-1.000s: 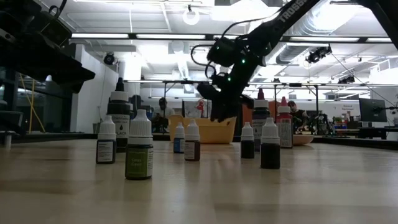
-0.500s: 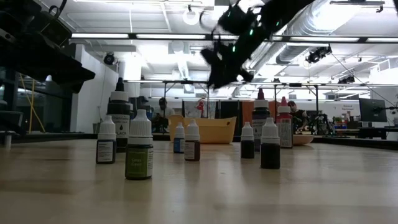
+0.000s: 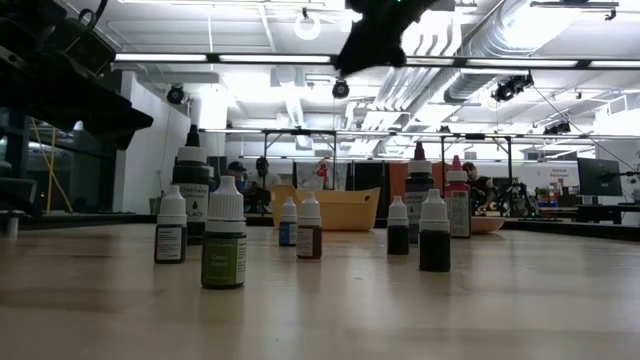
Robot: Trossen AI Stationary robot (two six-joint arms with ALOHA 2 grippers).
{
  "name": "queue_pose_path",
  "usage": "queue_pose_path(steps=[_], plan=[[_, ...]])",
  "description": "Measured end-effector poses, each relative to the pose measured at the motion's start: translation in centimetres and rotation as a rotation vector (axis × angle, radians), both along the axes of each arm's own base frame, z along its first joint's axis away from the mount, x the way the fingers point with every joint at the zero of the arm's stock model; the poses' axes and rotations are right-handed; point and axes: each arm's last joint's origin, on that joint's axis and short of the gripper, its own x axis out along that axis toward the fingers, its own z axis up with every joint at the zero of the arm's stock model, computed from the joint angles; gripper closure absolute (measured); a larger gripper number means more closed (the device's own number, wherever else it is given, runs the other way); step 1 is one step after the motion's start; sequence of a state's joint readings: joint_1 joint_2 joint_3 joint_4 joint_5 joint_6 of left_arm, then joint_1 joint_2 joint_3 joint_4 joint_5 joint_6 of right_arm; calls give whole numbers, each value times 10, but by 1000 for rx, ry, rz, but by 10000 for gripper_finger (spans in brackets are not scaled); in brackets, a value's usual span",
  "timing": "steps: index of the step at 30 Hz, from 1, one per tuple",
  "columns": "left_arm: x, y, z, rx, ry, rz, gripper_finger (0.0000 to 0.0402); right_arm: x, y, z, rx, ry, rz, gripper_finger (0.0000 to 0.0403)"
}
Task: Pick & Place food coloring
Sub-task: Put the small black food coloring bottle into the yellow bin
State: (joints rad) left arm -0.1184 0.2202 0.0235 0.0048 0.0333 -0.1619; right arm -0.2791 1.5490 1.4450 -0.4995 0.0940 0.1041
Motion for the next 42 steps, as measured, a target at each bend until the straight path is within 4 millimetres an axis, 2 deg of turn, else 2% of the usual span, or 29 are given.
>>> queue_pose_path(steps=[4,8,19,28,36,42], plan=[[0,0,0,0,0,0,238,-4,15,21,-43,67,129,289],[0,0,0,0,0,0,238,-7,32,30,-64,126,272,289],[0,0,0,0,0,0,238,-2,82,26,-65,171,563,289],[0,0,0,0,0,0,238,1,140,-10,75,428,440,289],[0,0,0,0,0,0,238,9,196,-40,244,498,304,289],[0,0,0,0,0,0,238,9,226,-62,340,559,180,289]])
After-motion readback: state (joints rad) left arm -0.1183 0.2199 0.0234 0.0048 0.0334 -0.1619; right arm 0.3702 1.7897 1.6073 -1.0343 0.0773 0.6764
